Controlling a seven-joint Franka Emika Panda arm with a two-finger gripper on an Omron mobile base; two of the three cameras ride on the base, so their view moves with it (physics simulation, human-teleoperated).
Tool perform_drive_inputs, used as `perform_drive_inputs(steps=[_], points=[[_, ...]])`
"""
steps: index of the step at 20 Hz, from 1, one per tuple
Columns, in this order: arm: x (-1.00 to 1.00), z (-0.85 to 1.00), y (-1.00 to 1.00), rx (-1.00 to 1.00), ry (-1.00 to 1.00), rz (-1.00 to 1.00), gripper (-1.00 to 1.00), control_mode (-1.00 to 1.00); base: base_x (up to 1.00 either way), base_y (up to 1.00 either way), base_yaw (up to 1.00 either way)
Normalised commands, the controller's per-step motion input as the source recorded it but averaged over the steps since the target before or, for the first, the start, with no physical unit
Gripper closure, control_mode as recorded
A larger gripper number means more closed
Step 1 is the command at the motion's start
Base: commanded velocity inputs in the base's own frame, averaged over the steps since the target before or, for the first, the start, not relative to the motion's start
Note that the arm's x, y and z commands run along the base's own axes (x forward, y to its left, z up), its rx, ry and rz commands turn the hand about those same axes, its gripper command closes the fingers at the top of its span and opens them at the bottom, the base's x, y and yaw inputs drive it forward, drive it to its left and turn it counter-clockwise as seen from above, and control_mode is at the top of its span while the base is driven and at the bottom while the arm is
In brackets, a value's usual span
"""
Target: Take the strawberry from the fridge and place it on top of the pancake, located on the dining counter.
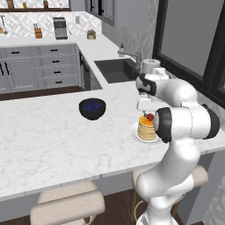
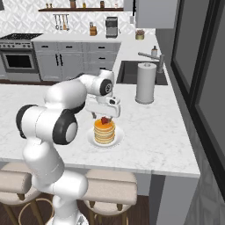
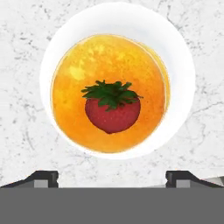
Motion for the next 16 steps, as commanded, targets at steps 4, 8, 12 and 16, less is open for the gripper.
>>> perform_drive_inputs(steps=[4,8,12,16], points=[[-0.60,0.59,0.07,0.00,-0.05,0.05,-1.00,-1.00,0.00,0.00,0.00],[-0.71,0.50,0.04,0.00,-0.03,0.04,-1.00,-1.00,0.00,0.00,0.00],[-0.74,0.49,0.00,0.00,-0.05,0.01,-1.00,-1.00,0.00,0.00,0.00],[-0.75,0.60,0.00,0.00,-0.08,0.02,-1.00,-1.00,0.00,0.00,0.00]])
